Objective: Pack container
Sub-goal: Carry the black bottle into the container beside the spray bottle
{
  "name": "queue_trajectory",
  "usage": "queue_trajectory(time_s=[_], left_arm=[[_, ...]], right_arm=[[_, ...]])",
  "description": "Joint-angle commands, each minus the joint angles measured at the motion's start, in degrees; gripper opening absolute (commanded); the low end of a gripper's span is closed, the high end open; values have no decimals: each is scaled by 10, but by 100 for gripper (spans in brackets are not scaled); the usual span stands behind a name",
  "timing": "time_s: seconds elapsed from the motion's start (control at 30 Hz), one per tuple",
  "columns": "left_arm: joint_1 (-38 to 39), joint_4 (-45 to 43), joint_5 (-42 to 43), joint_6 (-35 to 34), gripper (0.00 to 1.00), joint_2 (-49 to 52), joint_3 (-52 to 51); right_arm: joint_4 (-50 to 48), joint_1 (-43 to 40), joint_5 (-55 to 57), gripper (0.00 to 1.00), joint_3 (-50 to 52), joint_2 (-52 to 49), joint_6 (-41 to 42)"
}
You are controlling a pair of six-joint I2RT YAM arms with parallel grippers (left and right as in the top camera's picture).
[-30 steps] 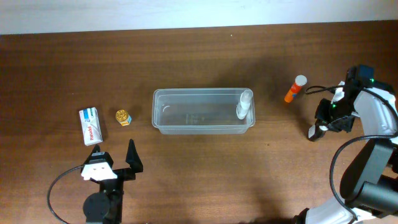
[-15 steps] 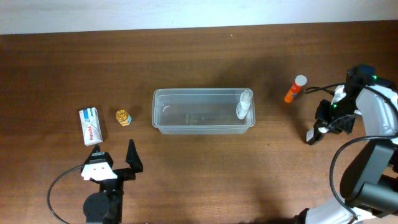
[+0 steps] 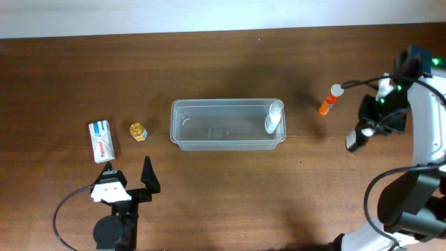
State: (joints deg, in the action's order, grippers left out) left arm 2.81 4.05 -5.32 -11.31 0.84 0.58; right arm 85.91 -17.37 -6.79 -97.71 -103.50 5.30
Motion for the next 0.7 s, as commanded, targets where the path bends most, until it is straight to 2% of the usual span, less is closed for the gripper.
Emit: queue_trajectory(time_s=[0.0,0.27,0.67], left_arm=[[-3,3,4,11,99,-5,-1],[-3,3,4,11,99,-5,-1],[-3,3,4,11,99,-5,-1]], right_arm=[[30,51,-12,22,-78,31,-3],[40,175,-21,22,-191,32,73],[-26,340,-16,23,-215,32,103]])
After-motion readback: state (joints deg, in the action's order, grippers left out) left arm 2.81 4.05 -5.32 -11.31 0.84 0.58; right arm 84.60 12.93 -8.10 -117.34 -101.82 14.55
